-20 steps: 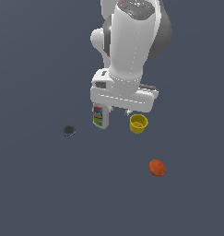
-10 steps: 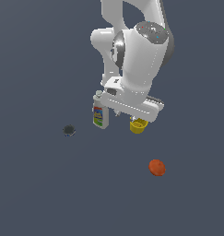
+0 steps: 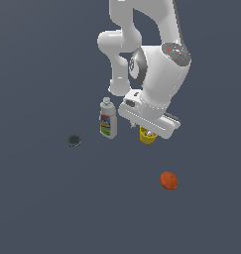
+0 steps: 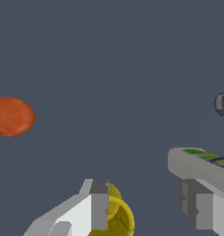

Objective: Pick up a designated object from a clutter of objects.

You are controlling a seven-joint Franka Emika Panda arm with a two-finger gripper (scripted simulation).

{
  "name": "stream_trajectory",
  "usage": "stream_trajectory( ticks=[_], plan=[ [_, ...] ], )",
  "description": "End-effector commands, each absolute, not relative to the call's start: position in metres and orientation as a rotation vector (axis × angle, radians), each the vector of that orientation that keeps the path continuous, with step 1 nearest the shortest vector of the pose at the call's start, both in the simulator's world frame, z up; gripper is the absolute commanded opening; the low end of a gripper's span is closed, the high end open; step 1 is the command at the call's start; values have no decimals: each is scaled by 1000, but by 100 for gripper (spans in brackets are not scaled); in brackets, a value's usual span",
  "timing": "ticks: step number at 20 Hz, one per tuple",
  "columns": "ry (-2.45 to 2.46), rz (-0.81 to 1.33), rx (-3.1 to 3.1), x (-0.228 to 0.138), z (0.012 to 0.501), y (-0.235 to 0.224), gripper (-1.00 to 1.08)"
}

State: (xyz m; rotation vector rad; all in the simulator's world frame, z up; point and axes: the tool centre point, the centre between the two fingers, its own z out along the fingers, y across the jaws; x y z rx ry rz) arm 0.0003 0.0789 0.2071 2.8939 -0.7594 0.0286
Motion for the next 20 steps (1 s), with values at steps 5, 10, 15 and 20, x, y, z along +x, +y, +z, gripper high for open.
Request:
stream_trajectory(
  ticks=[5, 10, 15, 20],
  plan=[
    [-887, 50, 2834, -7, 185, 96, 28],
    [-981, 68, 2788, -13, 168, 110, 28],
    [-1072, 88, 2742, -20, 152, 123, 28],
    [-1160, 109, 2696, -29, 135, 137, 28]
  ],
)
